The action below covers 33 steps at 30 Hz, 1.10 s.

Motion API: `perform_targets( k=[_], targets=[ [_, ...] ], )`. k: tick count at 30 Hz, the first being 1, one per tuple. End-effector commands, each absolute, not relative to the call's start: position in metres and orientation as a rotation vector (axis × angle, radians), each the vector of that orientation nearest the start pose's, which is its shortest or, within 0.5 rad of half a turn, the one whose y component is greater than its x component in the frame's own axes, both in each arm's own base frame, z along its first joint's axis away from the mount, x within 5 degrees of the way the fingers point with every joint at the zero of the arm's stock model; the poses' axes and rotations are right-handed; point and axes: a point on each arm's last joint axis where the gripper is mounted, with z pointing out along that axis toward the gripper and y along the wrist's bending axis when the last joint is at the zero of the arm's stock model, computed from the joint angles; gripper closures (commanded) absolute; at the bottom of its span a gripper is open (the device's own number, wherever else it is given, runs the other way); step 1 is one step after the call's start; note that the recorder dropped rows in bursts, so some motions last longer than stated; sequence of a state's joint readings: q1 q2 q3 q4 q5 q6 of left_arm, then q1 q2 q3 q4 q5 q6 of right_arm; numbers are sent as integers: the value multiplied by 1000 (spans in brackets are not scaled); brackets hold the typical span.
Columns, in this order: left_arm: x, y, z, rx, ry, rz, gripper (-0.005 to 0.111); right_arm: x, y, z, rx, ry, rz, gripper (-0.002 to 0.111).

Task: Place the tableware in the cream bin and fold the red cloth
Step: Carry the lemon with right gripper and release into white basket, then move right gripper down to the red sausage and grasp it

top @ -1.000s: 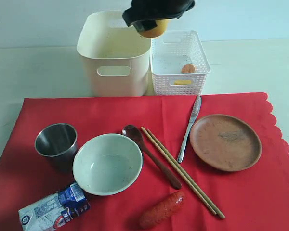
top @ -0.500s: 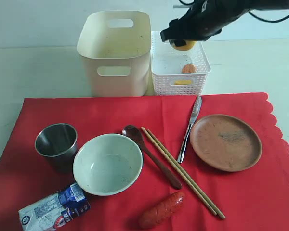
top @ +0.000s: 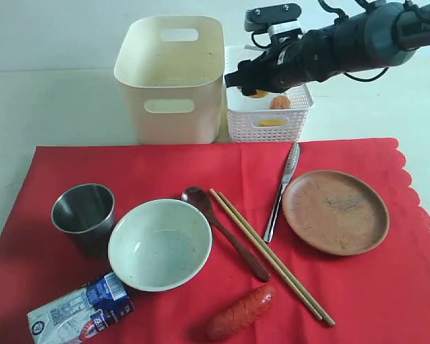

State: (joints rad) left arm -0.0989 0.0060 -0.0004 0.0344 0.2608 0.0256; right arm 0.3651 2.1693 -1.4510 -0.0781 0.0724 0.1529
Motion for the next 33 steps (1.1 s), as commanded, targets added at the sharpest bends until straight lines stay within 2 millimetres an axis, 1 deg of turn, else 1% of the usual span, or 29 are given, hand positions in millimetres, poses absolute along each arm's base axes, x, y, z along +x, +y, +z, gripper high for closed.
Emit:
perform_targets(
  k=[1,4,6,10,14,16,18,20,22,24,27,28,30,31,32,33],
  targets=[
    [55,-5,190,133,1735,-25,104,447,168,151,-319,2218,233,43],
    [55,-5,190,133,1735,-25,104,446,168,150,-315,2242,229,28],
    [55,-5,190,133,1735,-25,104,445,167,153,-329,2253,217,24],
    [55,-5,190,133,1735,-25,104,441,165,166,-337,2264,204,23],
    [55,-5,190,133,1735,-25,104,433,161,191,-358,2280,175,24],
    [55,-5,190,133,1735,-25,104,428,158,205,-356,2292,167,26],
    [55,-5,190,133,1735,-25,104,421,155,220,-353,2305,158,33],
    [55,-5,190,133,1735,-25,104,415,152,233,-350,2318,150,46],
    [55,-5,190,133,1735,-25,104,408,149,247,-342,2332,147,60],
    [55,-5,190,133,1735,-25,104,399,146,260,-336,2354,141,78],
    [55,-5,190,133,1735,-25,104,386,141,275,-313,2376,159,103],
    [55,-5,190,133,1735,-25,104,381,140,278,-311,2377,160,108],
    [55,-5,190,133,1735,-25,104,368,135,286,-309,2360,165,108],
    [55,-5,190,133,1735,-25,104,361,132,287,-305,2359,172,108],
    [55,-5,190,133,1735,-25,104,352,130,292,-289,2340,197,108],
    [55,-5,190,133,1735,-25,104,344,128,292,-277,2339,213,108]
  ],
)
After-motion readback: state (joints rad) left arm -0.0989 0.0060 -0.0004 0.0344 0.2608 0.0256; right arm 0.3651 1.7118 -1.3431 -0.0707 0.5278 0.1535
